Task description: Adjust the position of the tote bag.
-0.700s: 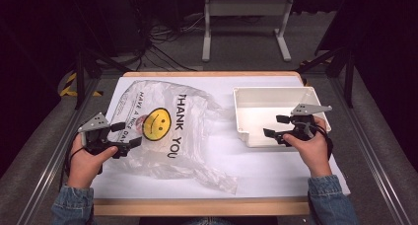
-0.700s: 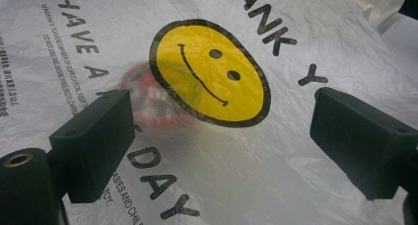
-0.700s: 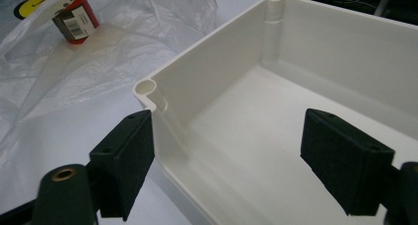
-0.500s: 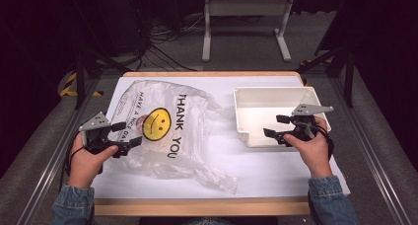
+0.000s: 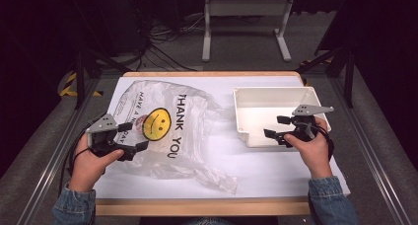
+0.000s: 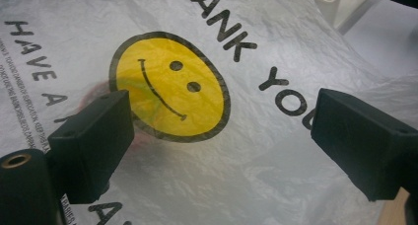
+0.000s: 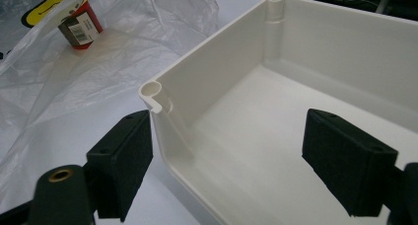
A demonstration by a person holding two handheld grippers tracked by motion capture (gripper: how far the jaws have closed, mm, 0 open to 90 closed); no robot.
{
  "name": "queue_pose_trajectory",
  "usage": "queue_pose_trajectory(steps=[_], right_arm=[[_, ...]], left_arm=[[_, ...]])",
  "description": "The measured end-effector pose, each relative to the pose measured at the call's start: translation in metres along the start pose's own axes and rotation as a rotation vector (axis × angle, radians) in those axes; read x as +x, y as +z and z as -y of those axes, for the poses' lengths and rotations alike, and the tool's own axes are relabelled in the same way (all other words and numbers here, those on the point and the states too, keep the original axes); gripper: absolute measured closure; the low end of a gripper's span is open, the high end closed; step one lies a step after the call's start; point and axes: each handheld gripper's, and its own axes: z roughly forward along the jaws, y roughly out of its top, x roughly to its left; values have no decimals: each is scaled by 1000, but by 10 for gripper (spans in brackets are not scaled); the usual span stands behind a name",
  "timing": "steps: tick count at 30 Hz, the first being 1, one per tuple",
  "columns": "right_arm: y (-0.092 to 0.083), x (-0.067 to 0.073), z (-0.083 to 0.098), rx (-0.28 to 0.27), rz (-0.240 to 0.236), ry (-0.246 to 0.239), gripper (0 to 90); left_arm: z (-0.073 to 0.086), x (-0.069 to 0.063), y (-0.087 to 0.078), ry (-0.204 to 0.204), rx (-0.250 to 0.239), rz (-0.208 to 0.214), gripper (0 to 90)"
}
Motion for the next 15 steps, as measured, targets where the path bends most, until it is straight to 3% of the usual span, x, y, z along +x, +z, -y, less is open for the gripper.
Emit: queue_pose_trajectory(steps=[4, 6, 10, 15], right_arm=[[0, 0, 0, -13, -11, 9, 181], [0, 1, 0, -19, -17, 13, 176], [1, 1, 0, -12, -16, 8, 171], [2, 2, 0, -6, -20, 8, 168]], left_arm=[[-4, -9, 0, 17, 17, 26, 90], [-7, -16, 2, 60, 31, 51, 82], [-11, -28, 6, 107, 56, 95, 53], [-14, -36, 7, 133, 50, 121, 36]])
